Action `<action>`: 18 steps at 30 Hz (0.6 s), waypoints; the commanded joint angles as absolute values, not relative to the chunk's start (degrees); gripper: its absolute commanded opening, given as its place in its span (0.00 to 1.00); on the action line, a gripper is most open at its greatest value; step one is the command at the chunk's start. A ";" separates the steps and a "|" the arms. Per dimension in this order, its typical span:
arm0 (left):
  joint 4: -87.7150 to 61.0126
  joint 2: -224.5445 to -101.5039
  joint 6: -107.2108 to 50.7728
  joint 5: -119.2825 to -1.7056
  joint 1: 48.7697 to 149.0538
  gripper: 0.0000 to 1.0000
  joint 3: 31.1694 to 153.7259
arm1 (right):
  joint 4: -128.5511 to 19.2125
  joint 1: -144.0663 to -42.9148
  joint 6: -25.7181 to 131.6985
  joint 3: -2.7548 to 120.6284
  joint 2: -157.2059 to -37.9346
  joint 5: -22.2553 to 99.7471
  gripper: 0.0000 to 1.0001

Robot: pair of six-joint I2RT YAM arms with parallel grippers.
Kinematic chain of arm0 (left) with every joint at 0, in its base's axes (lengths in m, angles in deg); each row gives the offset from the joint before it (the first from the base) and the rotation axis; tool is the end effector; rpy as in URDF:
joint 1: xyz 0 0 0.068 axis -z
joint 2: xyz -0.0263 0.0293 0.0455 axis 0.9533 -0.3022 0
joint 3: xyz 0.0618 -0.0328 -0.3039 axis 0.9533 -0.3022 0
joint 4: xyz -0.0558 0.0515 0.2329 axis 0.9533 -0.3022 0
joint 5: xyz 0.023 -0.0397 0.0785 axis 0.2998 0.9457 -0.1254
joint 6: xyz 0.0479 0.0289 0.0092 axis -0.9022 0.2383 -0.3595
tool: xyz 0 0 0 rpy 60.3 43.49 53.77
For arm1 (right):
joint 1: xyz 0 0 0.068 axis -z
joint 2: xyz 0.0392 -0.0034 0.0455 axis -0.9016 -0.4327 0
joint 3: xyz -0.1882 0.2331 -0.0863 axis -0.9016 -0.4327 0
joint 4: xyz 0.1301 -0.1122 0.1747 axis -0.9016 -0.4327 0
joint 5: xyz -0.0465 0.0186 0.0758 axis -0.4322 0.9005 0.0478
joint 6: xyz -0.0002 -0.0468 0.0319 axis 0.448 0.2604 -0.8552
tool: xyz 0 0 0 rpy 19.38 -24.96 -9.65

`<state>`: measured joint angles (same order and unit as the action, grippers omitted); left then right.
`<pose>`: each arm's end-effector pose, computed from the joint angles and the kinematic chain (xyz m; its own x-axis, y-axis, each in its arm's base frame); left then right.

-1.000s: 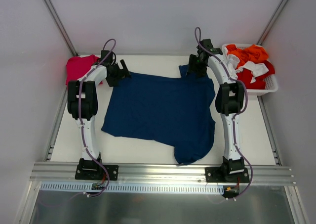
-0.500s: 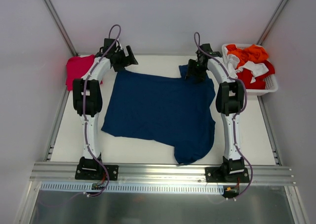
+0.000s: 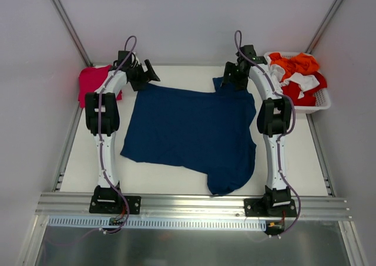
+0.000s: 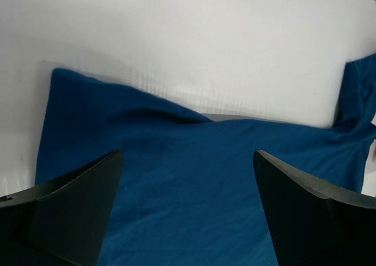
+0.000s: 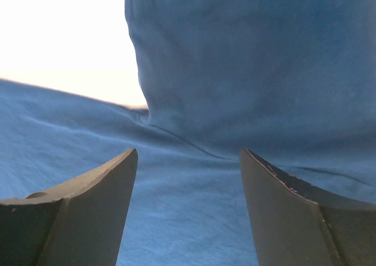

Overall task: Fold and stack the t-shirts
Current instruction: Flatten out the tshirt

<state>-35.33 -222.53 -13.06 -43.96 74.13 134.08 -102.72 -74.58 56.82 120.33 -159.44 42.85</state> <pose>0.5506 -0.0332 0.2308 -0.7401 -0.3864 -0.5504 0.0120 0.8107 -0.5853 0.5501 0.1073 0.2411 -0.8159 -0.0952 -0.5703 -0.2477 0.9488 0.1958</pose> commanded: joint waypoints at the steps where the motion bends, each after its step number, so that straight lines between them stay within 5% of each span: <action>1: -36.28 -219.02 -14.49 -46.17 74.08 0.95 132.78 | -102.15 -73.24 54.98 123.58 -160.19 44.02 0.74; 6: -37.25 -218.67 -10.54 -43.09 73.99 0.94 132.34 | -100.92 -73.41 53.91 119.37 -158.35 49.39 0.70; 13: -50.31 -213.04 -12.37 -54.76 75.66 0.93 132.94 | -110.14 -73.50 59.27 114.29 -150.10 45.51 0.71; 18: -60.96 -213.39 -13.43 -44.16 76.54 0.97 139.34 | -104.71 -73.77 60.77 100.30 -138.94 58.79 0.73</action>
<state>-51.03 -217.44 -12.07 -49.03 75.42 133.46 -105.75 -73.23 58.48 103.48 -149.39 50.50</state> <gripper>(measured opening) 0.964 0.728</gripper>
